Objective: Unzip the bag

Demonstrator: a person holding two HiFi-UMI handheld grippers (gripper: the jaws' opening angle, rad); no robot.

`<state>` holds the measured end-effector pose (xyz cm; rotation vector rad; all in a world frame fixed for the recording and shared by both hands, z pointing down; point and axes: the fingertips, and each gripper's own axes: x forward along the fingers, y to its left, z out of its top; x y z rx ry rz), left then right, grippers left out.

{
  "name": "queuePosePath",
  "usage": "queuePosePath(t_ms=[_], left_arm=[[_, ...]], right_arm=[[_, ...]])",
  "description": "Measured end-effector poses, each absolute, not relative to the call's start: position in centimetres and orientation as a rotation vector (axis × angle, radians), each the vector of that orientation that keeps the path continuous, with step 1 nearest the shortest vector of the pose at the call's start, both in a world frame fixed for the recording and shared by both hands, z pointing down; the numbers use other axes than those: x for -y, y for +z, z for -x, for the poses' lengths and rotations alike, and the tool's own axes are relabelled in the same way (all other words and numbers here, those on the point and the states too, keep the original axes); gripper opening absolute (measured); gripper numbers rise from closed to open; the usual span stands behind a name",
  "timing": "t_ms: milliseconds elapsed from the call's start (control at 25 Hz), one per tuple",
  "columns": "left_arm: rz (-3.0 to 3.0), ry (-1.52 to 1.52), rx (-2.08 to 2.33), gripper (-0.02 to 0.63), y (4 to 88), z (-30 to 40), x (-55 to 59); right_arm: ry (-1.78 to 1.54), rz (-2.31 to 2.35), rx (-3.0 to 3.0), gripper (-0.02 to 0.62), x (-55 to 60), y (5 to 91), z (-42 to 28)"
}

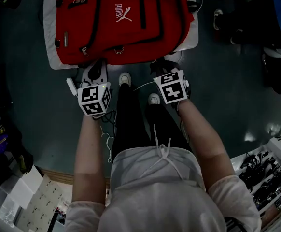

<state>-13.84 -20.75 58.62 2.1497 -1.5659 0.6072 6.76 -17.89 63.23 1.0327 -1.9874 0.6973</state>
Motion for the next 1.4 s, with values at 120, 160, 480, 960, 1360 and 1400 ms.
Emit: queuePosePath(t_ms=[120,160,480,960,1360,1400], left_arm=[[-2.139,0.622,1.582,0.020,58.7,13.9,20.7],[-2.136,0.625,1.589,0.020,58.7,13.9,20.7],[-2.121,0.652,1.623,0.020,58.8,14.0,20.7],[-2.106,0.685,1.643,0.020,58.8,13.9,20.8],[-2.081,0.723,1.631,0.020,58.9,13.8,20.9],[-2.080,0.743,1.632,0.020,58.8,13.8,20.9]], right_arm=[[0.714,-1.052,1.971,0.032,18.1,63.2,-8.5],[0.711,-1.054,1.967,0.032,18.2,63.1,-9.0],[0.663,-1.075,1.941,0.032,19.4,62.3,-12.9],[0.633,-1.109,1.899,0.032,21.7,61.6,-16.9],[0.746,-1.116,1.894,0.034,21.2,62.4,-16.5],[0.733,-1.112,1.890,0.034,21.0,62.3,-16.3]])
